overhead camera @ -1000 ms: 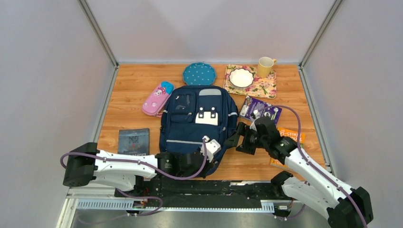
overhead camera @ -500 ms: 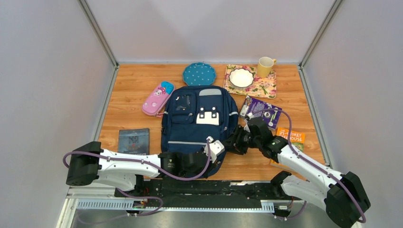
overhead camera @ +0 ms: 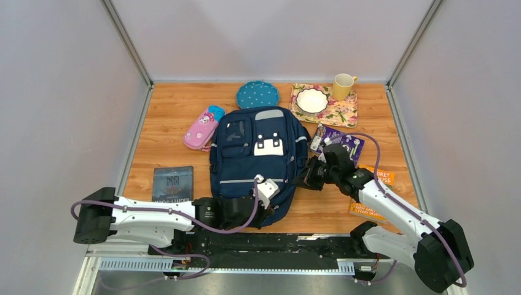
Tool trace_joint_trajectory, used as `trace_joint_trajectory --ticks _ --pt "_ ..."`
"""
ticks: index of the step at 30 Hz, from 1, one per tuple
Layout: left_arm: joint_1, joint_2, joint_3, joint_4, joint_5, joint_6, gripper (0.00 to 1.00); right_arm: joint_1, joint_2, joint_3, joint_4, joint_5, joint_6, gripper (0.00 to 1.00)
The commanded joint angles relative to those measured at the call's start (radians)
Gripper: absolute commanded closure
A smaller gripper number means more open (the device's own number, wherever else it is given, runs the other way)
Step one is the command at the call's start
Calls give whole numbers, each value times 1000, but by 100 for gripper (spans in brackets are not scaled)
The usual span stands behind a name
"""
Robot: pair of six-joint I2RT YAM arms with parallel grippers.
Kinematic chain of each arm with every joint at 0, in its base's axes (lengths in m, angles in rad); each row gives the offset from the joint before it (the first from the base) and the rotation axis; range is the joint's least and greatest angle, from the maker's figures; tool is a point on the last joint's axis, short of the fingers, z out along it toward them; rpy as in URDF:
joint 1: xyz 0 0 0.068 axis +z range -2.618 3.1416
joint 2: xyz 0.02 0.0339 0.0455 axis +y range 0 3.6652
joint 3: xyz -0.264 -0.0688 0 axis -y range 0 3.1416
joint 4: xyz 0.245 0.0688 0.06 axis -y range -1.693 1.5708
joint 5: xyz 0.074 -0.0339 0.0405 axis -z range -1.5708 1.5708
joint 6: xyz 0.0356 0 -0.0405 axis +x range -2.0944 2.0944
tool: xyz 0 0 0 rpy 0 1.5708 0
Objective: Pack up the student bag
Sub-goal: Unzip the student bag at the center of the board.
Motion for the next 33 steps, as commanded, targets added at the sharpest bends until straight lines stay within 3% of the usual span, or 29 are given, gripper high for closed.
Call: trace_joint_trajectory --ticks 1,5,10,12,13,16,19,23,28,33 --pt "-4 -119 -68 -130 -74 -89 100 -121 27 94 13 24 -103 100" --pt "-4 -225 -157 -268 -114 -164 100 -181 64 134 7 -23 -148 100" --pt "-4 -357 -221 -293 -156 -205 100 -186 119 157 16 -121 -180 97" --pt "-4 -366 -218 -244 -157 -192 100 -183 104 132 12 -132 -172 76" --pt "-4 -362 -211 -218 -154 -168 100 -177 67 118 1 -120 -166 52" --pt "-4 -308 -159 -141 -148 -125 100 -177 -43 73 -101 -62 -180 31" --pt "-4 -231 -85 -101 -137 -80 100 -169 -149 29 -227 -5 -174 27" --pt "-4 -159 -21 -31 -98 -27 100 -123 -353 -63 -235 -76 -23 26" --pt "-4 -76 53 -8 -48 29 100 16 -435 -146 -154 -70 206 26" --pt "-4 -23 84 0 -16 41 100 115 -415 -152 -84 6 323 26"
